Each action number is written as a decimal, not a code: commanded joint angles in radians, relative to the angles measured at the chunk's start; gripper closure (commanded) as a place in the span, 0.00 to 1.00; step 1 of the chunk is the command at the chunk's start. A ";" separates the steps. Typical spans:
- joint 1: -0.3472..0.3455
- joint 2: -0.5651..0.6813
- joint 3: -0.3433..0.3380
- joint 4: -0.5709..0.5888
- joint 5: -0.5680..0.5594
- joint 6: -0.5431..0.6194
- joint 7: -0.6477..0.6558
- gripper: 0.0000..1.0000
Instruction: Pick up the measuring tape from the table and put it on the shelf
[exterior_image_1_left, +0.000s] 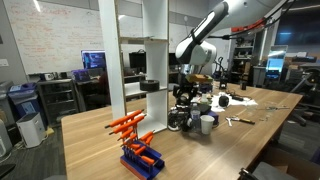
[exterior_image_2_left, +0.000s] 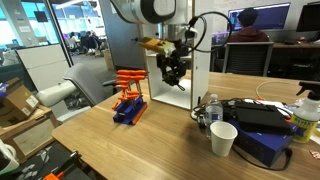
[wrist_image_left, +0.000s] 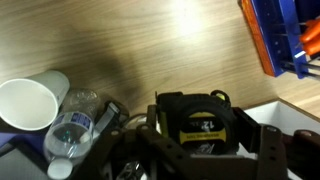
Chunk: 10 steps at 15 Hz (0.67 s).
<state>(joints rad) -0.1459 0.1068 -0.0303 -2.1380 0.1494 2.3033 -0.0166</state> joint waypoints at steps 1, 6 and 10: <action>0.032 -0.207 -0.014 -0.057 0.025 0.018 0.106 0.54; 0.060 -0.301 0.025 -0.020 -0.009 0.088 0.354 0.54; 0.073 -0.282 0.060 -0.002 -0.014 0.143 0.500 0.54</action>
<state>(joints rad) -0.0821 -0.1867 0.0115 -2.1540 0.1494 2.3939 0.3801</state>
